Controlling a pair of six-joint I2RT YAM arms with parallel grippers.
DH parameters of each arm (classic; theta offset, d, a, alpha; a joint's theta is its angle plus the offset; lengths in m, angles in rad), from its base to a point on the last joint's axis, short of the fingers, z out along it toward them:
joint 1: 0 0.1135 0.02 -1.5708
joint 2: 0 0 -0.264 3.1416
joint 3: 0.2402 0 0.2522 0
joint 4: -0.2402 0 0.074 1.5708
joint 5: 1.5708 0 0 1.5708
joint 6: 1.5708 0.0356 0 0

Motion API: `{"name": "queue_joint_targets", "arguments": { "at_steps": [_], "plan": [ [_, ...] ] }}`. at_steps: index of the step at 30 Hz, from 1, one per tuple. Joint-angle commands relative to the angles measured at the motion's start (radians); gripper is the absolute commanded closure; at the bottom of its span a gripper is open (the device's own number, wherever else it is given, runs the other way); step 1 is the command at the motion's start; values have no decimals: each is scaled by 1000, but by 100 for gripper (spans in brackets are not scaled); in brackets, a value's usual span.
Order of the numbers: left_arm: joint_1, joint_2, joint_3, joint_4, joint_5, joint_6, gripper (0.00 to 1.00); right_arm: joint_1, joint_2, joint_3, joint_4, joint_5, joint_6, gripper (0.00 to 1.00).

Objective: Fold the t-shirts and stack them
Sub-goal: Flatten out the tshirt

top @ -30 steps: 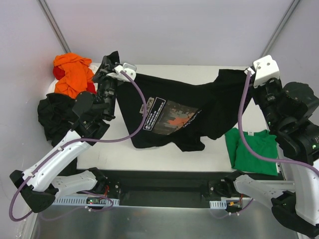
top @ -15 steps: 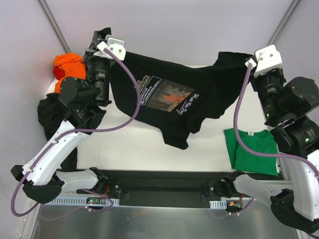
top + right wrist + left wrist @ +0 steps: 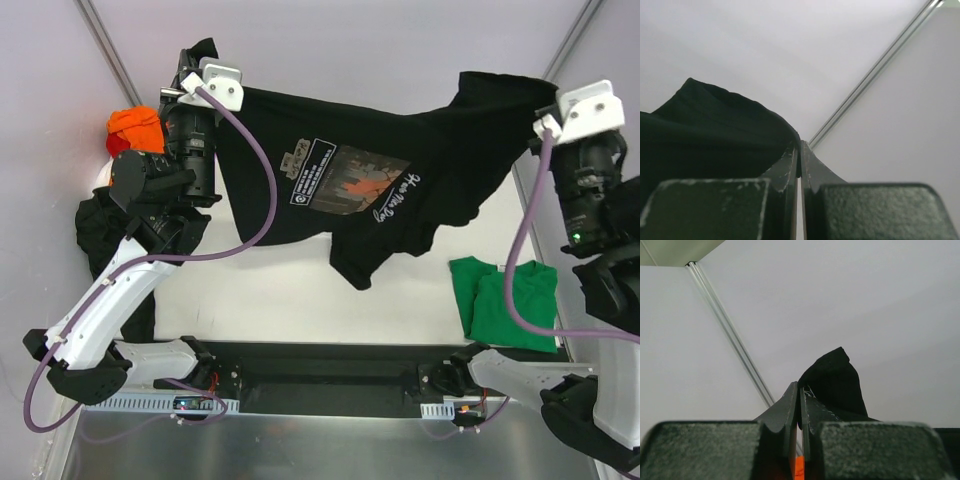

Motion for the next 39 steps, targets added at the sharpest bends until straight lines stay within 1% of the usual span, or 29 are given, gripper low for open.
{"name": "queue_joint_targets", "arguments": {
  "at_steps": [1,4,8,11,13,18,20,23,30,32,39],
  "plan": [
    [10,-16,35,77,-13,3,100,0,-36,27,30,8,-117,99],
    [11,4,38,78,-16,-2,100,0,-53,-36,35,8,-126,99],
    [11,15,26,78,-20,-9,100,1,-53,-48,43,13,-126,99],
    [11,10,2,78,-24,-17,100,0,-42,-12,63,28,-150,99],
    [13,1,-26,78,-26,-19,100,1,-36,28,47,38,-151,99],
    [16,-13,-86,86,-21,-19,100,0,-49,33,27,34,-183,99],
    [17,-11,-87,87,-23,-28,100,0,-57,35,33,36,-189,99],
    [16,-10,-75,87,-26,-37,100,0,-72,45,46,21,-189,99],
    [14,-7,46,49,-35,-61,100,0,-83,94,72,2,-180,99],
    [13,-13,49,46,-36,-63,100,1,-82,108,76,-1,-186,99],
    [14,-45,-63,51,-27,-60,100,1,-82,134,119,-12,-223,99]
  ]
}}
